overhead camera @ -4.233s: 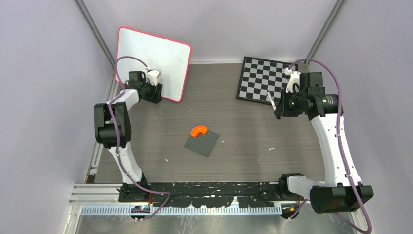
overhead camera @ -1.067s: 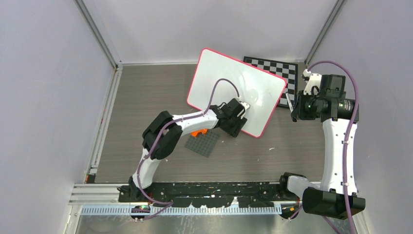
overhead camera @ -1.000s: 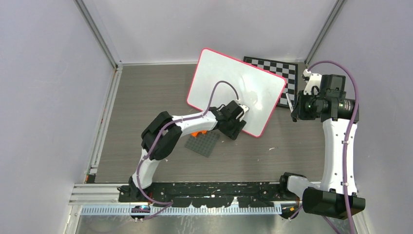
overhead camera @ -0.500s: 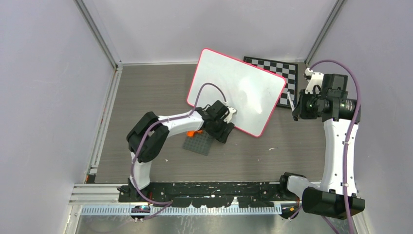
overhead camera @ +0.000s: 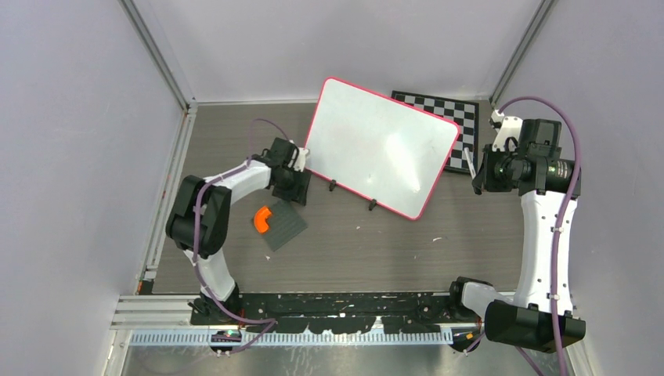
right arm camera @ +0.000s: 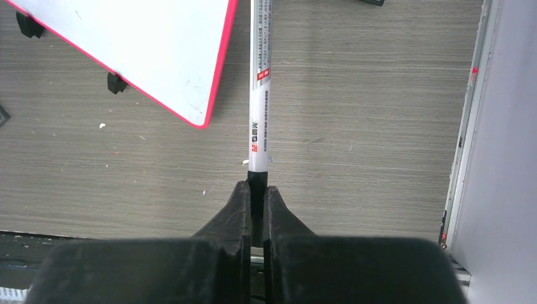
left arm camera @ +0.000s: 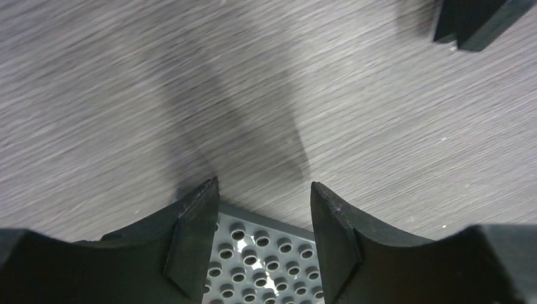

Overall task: Write a sentence on the whiteboard
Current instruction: Move the whiteboard to the center of the board.

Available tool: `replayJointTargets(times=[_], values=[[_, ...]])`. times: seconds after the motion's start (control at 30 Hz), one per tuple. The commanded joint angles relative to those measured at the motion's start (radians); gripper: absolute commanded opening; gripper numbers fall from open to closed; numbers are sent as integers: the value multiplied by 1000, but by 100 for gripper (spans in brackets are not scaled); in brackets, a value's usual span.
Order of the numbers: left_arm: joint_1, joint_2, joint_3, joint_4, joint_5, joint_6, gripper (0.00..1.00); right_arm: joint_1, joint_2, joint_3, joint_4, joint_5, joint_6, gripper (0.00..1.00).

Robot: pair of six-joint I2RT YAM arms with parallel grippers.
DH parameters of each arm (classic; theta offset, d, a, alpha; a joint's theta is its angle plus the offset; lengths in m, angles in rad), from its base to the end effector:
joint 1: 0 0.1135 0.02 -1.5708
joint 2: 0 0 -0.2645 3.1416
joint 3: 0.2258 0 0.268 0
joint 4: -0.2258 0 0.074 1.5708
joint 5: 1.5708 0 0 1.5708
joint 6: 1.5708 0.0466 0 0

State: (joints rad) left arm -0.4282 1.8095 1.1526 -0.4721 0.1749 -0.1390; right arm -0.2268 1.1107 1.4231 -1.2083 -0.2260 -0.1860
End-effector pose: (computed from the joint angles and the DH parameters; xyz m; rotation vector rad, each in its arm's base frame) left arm 0.3398 -0.1640 0.1501 0.4479 2.7017 -0.4025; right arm 0.2043 -0.0364 0.3946 -0.0473 2.4374 0.0954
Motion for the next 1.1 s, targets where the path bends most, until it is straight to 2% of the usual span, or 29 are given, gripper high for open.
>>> replayJointTargets(times=[0.0, 0.13, 0.4, 0.73, 0.87, 1.07], values=[[9, -98, -34, 70, 10, 76, 56, -9, -11, 12, -5, 4, -18, 0], [-36, -101, 30, 123, -8, 62, 56, -15, -10, 3, -5, 1, -17, 0], [-135, 40, 190, 168, -36, 22, 57, -42, 6, -58, 3, -6, -14, 0], [-172, 151, 281, 171, -168, -28, 45, -71, -6, -87, 3, -8, -34, 0], [-206, 146, 243, 171, -209, -47, 35, -80, -5, -117, 4, -16, -39, 0], [-239, 94, 159, 156, -224, -179, 7, -105, -7, -210, 21, -22, -53, 0]])
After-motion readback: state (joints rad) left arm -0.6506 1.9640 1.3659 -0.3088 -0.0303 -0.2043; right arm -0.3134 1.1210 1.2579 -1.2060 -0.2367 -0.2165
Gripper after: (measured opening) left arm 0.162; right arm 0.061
